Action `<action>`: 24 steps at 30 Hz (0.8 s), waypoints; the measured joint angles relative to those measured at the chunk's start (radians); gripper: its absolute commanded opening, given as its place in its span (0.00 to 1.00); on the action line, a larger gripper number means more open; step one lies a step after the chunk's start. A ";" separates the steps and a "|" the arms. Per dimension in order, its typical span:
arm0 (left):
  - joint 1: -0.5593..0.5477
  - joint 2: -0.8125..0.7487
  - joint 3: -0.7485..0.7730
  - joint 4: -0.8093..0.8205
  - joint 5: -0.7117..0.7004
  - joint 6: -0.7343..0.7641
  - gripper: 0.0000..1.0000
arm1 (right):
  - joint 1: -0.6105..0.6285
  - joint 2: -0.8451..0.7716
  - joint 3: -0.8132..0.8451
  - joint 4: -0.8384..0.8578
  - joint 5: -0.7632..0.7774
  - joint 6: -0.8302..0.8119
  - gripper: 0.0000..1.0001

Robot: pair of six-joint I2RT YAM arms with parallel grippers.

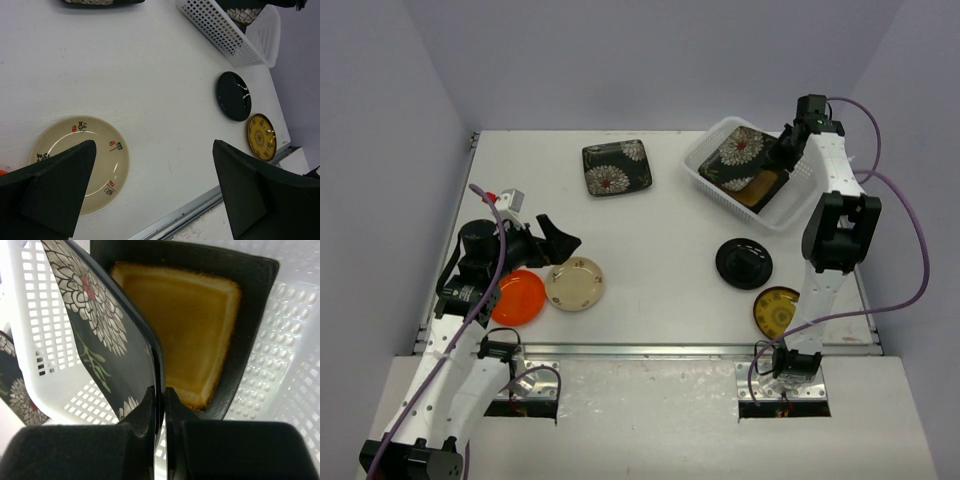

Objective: Place the plates into the plastic bin on the countertop

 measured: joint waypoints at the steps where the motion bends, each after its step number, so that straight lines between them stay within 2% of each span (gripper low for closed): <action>1: 0.000 0.001 0.000 0.000 -0.002 0.000 1.00 | 0.000 0.004 0.004 -0.001 -0.008 -0.002 0.20; 2: 0.000 0.002 0.000 0.000 -0.004 0.000 1.00 | 0.000 0.006 0.009 -0.003 -0.015 -0.004 0.25; 3: 0.000 0.002 0.000 0.000 -0.005 0.000 1.00 | 0.000 0.008 0.014 -0.006 -0.018 -0.008 0.24; 6: -0.001 0.002 0.000 0.000 -0.006 0.000 1.00 | 0.002 0.010 0.024 -0.016 -0.001 -0.030 0.02; 7: -0.001 0.003 0.000 0.000 -0.007 0.000 1.00 | 0.001 0.010 0.024 -0.018 0.005 -0.027 0.00; 14: -0.001 0.007 0.000 0.000 -0.012 0.000 1.00 | -0.034 0.010 0.006 -0.021 0.009 -0.025 0.00; 15: -0.001 0.007 0.000 0.000 -0.013 0.000 1.00 | -0.039 0.010 -0.004 -0.021 0.008 -0.024 0.05; 16: -0.001 0.007 0.000 0.000 -0.013 0.000 1.00 | -0.043 0.010 -0.015 -0.022 0.009 -0.023 0.20; 20: -0.001 0.008 0.000 0.000 -0.013 0.000 1.00 | -0.056 0.005 -0.054 -0.025 0.025 -0.025 0.56; 21: -0.001 0.009 0.000 0.000 -0.013 0.000 1.00 | -0.058 0.001 -0.064 -0.028 0.030 -0.026 0.68; 22: -0.002 0.010 0.000 0.000 -0.013 0.000 1.00 | -0.059 -0.004 -0.071 -0.027 0.029 -0.028 0.72; 24: -0.002 0.013 0.000 0.000 -0.014 0.000 1.00 | -0.058 -0.025 -0.087 -0.029 0.029 -0.022 0.76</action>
